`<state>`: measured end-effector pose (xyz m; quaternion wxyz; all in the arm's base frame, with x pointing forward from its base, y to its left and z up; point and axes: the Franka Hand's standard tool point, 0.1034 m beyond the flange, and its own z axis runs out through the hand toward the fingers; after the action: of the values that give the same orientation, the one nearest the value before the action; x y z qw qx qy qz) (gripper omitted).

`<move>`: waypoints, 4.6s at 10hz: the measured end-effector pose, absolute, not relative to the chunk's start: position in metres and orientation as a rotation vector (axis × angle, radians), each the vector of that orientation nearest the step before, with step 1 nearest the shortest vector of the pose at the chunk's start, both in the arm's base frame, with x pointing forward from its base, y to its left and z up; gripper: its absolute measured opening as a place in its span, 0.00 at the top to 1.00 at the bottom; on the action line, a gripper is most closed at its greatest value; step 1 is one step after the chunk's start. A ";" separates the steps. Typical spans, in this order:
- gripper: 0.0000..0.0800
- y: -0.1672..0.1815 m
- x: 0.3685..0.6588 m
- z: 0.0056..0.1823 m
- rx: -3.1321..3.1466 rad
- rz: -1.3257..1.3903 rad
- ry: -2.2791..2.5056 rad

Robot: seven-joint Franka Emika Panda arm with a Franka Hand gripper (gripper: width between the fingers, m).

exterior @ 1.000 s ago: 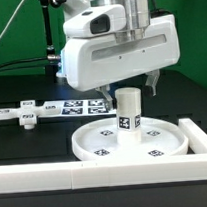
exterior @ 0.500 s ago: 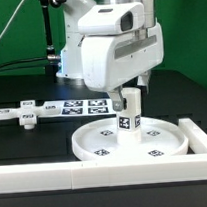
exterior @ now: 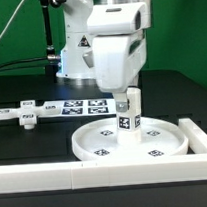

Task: Assemble round table

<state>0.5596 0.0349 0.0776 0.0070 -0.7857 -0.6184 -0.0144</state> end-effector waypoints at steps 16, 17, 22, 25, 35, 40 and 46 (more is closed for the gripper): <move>0.49 0.037 0.558 0.076 -2.051 0.028 -2.433; 0.49 0.037 0.558 0.076 -2.094 0.027 -2.397; 0.49 0.035 0.554 0.074 -2.698 0.034 -1.659; 0.49 0.036 0.554 0.074 -2.826 0.030 -1.434; 0.49 0.040 0.551 0.074 -3.126 0.031 -0.053; 0.49 0.039 0.551 0.073 -3.011 0.052 0.658; 0.49 0.041 0.551 0.073 -2.742 0.099 1.325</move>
Offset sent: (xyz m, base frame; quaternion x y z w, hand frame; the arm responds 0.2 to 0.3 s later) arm 0.0013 0.0114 0.0048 -0.0125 0.0012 -0.1434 0.9896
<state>0.5510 0.0414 0.0734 0.0473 -0.8988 0.4345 0.0326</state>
